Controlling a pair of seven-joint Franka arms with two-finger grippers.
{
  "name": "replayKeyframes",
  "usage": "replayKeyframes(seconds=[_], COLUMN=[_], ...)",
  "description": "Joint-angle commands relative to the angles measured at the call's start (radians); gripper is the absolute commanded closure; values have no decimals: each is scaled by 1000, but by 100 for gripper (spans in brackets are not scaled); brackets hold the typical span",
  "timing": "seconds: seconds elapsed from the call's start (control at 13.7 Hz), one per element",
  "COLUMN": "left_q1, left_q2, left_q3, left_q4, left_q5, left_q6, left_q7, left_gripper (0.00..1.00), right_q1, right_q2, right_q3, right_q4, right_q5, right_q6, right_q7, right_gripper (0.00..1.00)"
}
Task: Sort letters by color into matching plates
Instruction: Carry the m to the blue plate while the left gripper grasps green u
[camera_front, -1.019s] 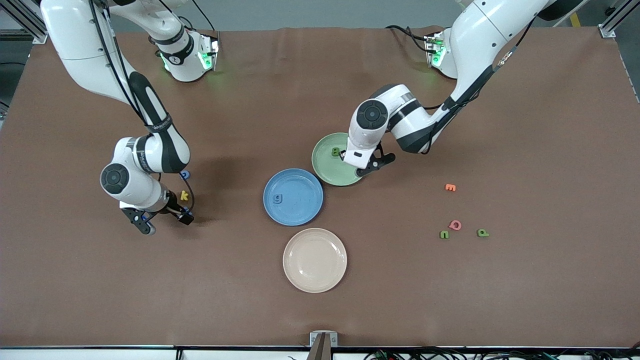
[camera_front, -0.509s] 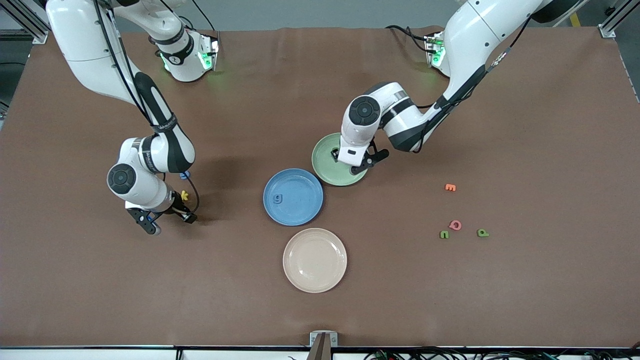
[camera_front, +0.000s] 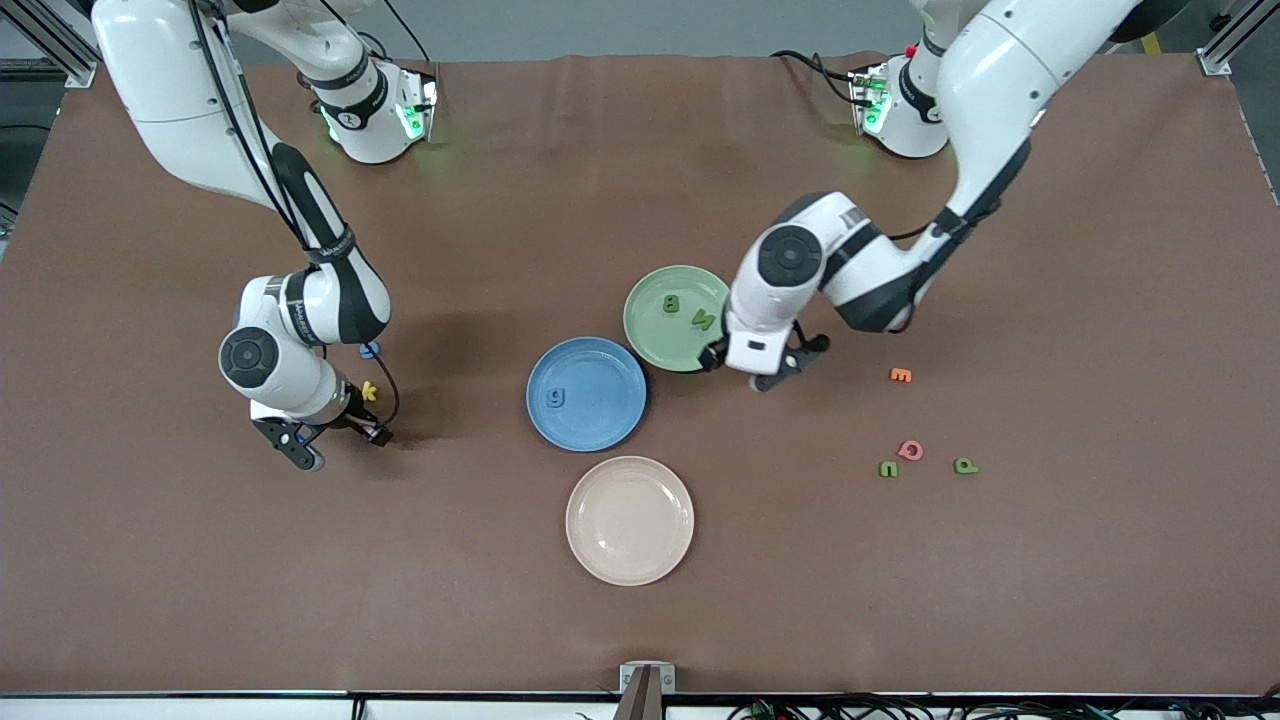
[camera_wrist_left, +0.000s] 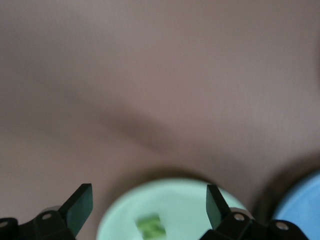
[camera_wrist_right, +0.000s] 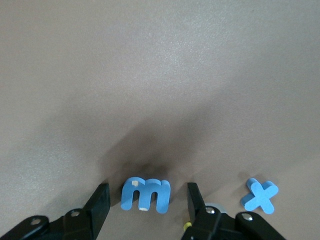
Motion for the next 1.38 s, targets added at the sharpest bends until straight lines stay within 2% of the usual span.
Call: replayKeyframes(seconds=[0.0, 0.15, 0.29, 0.36, 0.44, 0.58, 0.8, 0.87, 1.09, 1.31], left_q1=[71, 137, 156, 159, 168, 177, 217, 223, 229, 248], left_q2=[-27, -18, 9, 22, 26, 42, 97, 109, 134, 167], left_q3=[-4, -4, -4, -1, 12, 48, 75, 79, 117, 118], left_q4=[1, 11, 40, 55, 69, 77, 115, 130, 153, 167], left_q5=[53, 116, 154, 164, 173, 238, 268, 268, 253, 251], left_q6=[-14, -13, -5, -5, -5, 7, 29, 29, 38, 65], left_q7=[113, 243, 410, 473, 518, 622, 751, 784, 883, 905], left_gripper=[1, 3, 10, 14, 24, 34, 43, 46, 53, 54], right_q1=[-5, -6, -6, -5, -3, 0, 3, 3, 21, 75], right_q2=[10, 10, 11, 11, 14, 14, 14, 14, 5, -1], right_q3=[-1, -1, 1, 1, 1, 1, 1, 1, 4, 7], right_q4=[11, 11, 11, 10, 10, 10, 11, 11, 33, 134], right_q5=[-15, -15, -14, -13, -13, -12, -12, -12, -12, -1], right_q6=[0, -1, 0, 0, 0, 0, -3, -6, -38, -220], right_q7=[9, 13, 15, 16, 16, 16, 16, 16, 12, 67], right_gripper=[30, 34, 39, 41, 44, 63, 93, 98, 100, 100])
